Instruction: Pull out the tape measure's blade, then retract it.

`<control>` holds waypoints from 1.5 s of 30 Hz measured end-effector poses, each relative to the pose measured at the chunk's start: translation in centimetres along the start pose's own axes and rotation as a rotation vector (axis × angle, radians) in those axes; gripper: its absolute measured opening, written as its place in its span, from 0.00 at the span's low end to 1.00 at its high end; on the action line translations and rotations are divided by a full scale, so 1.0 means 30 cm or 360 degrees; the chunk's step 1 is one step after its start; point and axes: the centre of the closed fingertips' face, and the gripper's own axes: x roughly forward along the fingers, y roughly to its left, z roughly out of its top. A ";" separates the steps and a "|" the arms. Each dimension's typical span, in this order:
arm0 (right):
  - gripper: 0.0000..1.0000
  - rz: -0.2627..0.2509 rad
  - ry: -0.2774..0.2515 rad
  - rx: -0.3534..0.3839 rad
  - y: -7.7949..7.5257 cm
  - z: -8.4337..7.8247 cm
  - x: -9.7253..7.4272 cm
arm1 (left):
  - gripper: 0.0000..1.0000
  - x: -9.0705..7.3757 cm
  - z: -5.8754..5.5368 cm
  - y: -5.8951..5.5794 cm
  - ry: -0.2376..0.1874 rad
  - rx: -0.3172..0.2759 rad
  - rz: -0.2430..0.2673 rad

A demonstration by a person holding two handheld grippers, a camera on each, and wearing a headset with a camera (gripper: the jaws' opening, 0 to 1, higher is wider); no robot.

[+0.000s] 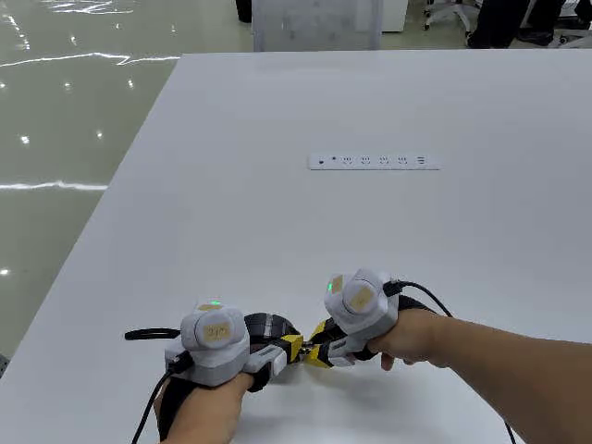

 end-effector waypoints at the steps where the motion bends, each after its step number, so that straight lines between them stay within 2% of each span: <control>1: 0.14 0.0000 0.0001 -0.0001 0.000 0.000 0.002 | 0.56 0.000 0.000 0.000 -0.0001 0.0000 0.0001; 14: 0.14 0.0014 0.0021 -0.0101 0.003 0.015 0.015 | 0.56 0.001 0.000 0.001 0.0000 0.0007 0.0000; 19: 0.15 0.0029 0.0102 -0.0202 0.008 0.022 0.022 | 0.56 0.000 -0.001 -0.001 -0.0001 0.0010 0.0001; 27: 0.14 0.0041 0.0096 -0.0258 0.007 0.019 0.022 | 0.56 0.000 0.000 -0.001 -0.0002 0.0006 0.0002; 33: 0.14 0.0037 0.0094 -0.0241 0.006 0.018 0.025 | 0.57 0.001 0.000 -0.001 -0.0002 0.0002 0.0001; 35: 0.14 0.0036 0.0107 -0.0277 0.009 0.018 0.025 | 0.57 -0.001 0.000 -0.003 0.0032 0.0013 -0.0013; 38: 0.15 0.0027 0.0110 -0.0259 0.006 0.019 0.027 | 0.57 -0.004 0.004 -0.003 0.0074 0.0048 -0.0025; 40: 0.15 0.0012 0.0110 -0.0235 0.006 0.020 0.024 | 0.57 -0.011 0.021 -0.007 0.0069 0.0211 -0.0029; 41: 0.15 0.0005 0.0110 -0.0234 0.005 0.019 0.025 | 0.57 -0.014 0.027 -0.009 0.0066 0.0243 -0.0035; 45: 0.18 -0.0058 0.0101 -0.0205 0.006 0.018 0.015 | 0.61 -0.032 0.023 -0.027 0.0110 0.0245 -0.0167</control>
